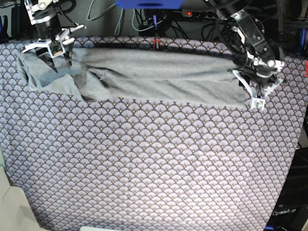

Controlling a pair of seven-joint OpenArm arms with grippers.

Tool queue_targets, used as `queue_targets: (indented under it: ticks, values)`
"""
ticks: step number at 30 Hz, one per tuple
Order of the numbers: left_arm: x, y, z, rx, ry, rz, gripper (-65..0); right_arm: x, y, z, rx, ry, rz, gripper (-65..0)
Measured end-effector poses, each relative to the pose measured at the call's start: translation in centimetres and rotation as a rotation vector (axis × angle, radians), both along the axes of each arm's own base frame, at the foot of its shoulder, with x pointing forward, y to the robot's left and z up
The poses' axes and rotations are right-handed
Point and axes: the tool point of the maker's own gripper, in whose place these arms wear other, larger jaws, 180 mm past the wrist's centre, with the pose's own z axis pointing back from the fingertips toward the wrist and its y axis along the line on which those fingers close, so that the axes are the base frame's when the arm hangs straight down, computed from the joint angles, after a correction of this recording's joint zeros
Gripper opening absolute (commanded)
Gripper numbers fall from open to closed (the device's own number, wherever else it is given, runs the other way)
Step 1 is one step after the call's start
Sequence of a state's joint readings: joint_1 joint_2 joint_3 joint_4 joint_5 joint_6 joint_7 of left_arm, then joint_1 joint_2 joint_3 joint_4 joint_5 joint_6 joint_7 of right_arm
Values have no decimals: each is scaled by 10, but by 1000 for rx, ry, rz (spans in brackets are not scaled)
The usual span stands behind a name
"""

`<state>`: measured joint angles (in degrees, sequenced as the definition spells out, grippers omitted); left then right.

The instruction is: Fold the T-shirt properly

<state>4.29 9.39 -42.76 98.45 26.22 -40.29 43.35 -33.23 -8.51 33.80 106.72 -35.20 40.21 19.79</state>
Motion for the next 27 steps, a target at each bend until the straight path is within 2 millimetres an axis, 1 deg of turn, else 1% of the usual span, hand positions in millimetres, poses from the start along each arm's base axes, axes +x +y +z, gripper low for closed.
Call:
queue_targets:
  ticks: [3, 7, 11, 14, 17, 20, 23, 25, 27]
  values:
    - [1, 1, 1, 1, -3, -1, -424, 3, -5, 3, -23, -8, 25, -402]
    - [1, 0, 1, -2, -4, 0, -424, 5, -1, 10, -40, -51, 77, -402]
    - [2, 0, 1, -1, -5, 0, -424, 6, -1, -5, -69, -27, 111, -402]
    - [2, 0, 1, -2, -5, 0, -424, 6, 1, 2, -37, -85, 106, -402]
    - [1, 1, 1, 1, -5, 0, -424, 5, -3, 12, -33, -133, 108, -402]
    - [2, 0, 1, 0, -6, -1, -424, 7, -2, 14, -38, -147, 119, -402]
    - [1, 0, 1, -1, -5, 0, -424, 2, -2, 2, -91, -87, 148, -403]
    - [2, 0, 1, -2, -6, 0, -424, -2, -2, -8, -87, -56, 147, -402]
    - [2, 0, 1, -1, -5, 0, -424, -5, -2, -13, -78, -39, 144, -402]
